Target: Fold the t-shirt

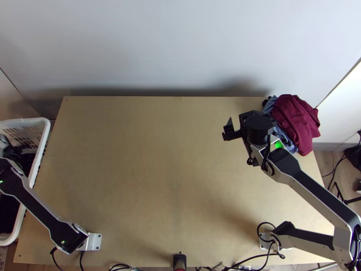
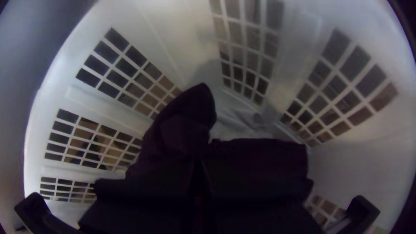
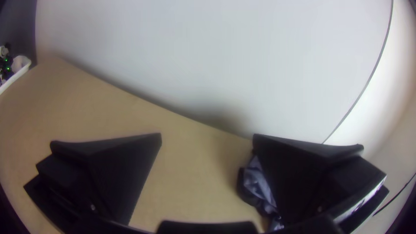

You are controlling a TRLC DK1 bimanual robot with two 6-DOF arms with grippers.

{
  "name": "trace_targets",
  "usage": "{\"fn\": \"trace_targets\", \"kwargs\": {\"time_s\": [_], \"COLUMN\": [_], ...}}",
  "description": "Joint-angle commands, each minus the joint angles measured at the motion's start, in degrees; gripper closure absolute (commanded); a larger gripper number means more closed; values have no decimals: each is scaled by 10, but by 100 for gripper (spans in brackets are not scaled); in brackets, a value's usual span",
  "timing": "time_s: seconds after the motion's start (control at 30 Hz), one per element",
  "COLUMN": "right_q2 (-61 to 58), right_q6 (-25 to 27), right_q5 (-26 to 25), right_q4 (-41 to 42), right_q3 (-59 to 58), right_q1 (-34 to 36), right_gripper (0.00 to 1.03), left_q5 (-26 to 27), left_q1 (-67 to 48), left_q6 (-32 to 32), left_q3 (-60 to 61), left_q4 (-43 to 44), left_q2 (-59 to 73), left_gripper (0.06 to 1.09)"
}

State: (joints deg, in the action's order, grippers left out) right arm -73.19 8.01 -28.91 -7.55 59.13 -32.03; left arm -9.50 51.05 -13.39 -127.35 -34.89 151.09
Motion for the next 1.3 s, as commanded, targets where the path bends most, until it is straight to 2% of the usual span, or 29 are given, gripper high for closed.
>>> {"fn": "trace_targets", "kwargs": {"time_s": [0.0, 0.1, 0.17, 0.3, 0.73, 0.9, 1.03, 1.2, 1.27], "right_q2": [-2, 1, 3, 8, 39, 61, 87, 127, 144], "right_q6": [4, 5, 5, 5, 0, -5, -6, -13, -15], "right_q5": [0, 0, 0, 0, 0, 0, 1, 1, 1], "right_q4": [9, 9, 9, 10, 10, 10, 10, 10, 10], "right_q3": [7, 12, 12, 13, -2, -19, -41, -79, -93], "right_q1": [-9, -10, -10, -9, -6, 2, 10, 21, 27], "right_gripper": [5, 5, 5, 5, 5, 5, 5, 5, 5], "left_q5": [82, 113, 154, 187, 241, 243, 240, 220, 196], "left_q1": [0, -5, -11, -38, -177, -263, -327, -423, -467], "left_q6": [9, 6, -4, -17, -2, 15, 49, 83, 95], "left_q3": [7, 7, 7, 11, 40, 104, 105, 105, 105], "left_q4": [-143, -192, -250, -330, -411, -403, -383, -366, -363], "left_q2": [-113, -161, -191, -251, -462, -525, -548, -551, -552], "left_gripper": [105, 105, 105, 105, 105, 105, 105, 105, 105]}}
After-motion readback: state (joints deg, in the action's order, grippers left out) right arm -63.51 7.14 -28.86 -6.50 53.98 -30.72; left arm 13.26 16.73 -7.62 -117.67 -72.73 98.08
